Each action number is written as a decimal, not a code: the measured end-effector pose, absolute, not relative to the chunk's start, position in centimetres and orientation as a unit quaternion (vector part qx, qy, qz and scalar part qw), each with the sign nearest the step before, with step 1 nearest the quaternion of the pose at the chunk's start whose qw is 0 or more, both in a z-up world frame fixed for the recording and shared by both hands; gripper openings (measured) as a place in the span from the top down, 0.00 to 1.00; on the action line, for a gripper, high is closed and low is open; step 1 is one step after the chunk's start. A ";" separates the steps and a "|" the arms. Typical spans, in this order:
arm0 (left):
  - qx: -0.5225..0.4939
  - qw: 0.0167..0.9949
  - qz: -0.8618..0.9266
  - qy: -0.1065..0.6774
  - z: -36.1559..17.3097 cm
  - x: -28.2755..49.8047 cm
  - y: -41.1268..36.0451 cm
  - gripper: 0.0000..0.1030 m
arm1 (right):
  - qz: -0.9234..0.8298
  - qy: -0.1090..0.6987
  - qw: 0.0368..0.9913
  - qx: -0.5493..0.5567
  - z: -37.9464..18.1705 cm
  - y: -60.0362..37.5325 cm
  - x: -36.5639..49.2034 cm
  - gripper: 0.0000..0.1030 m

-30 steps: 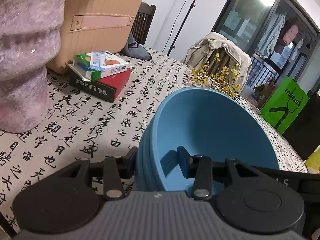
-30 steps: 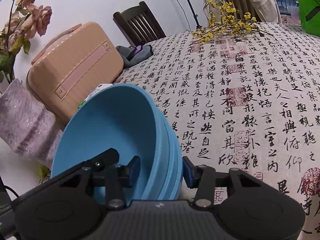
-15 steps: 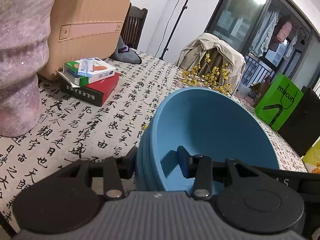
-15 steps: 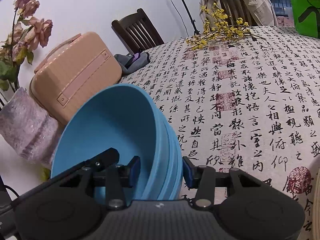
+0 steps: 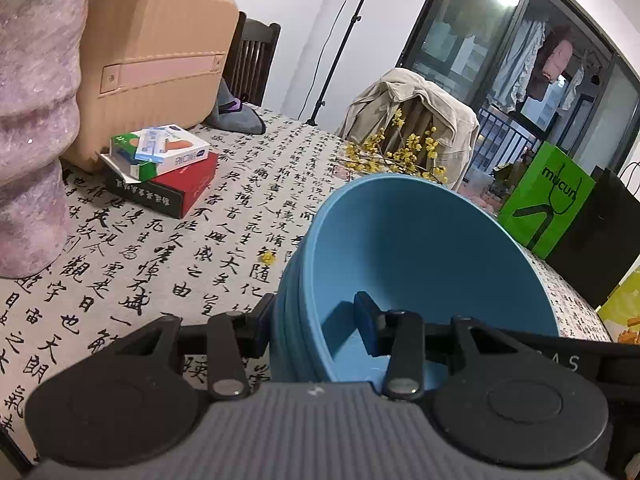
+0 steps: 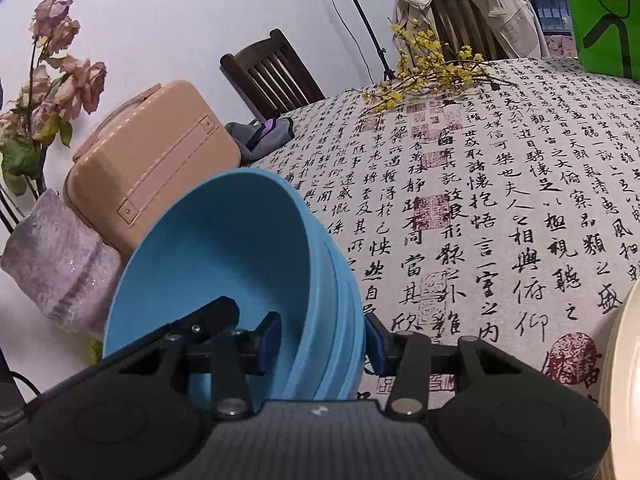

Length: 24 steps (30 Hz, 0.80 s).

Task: Organize plates and bowls
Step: 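Lift and carry the blue bowl stack with both tools toward the cream plates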

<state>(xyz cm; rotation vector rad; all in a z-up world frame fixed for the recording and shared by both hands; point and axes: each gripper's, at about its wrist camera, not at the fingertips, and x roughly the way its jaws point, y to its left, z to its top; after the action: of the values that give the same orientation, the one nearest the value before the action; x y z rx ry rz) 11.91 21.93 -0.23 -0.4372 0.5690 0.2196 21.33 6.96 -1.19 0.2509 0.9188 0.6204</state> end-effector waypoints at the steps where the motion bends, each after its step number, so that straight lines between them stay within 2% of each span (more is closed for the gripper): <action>1: -0.213 0.931 0.107 0.277 -0.2 11.9 21.8 0.59 | 0.293 0.434 0.843 0.120 -1.1 6.8 21.4 0.57; 24: -0.199 0.937 0.089 0.272 0.7 12.2 19.0 0.59 | 0.283 0.422 0.850 0.138 -0.4 3.4 20.8 0.57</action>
<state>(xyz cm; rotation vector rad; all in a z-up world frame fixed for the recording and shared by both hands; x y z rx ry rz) 12.18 19.00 0.74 -0.4061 0.5560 0.1811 20.79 3.44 -0.38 0.2907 0.8891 0.5963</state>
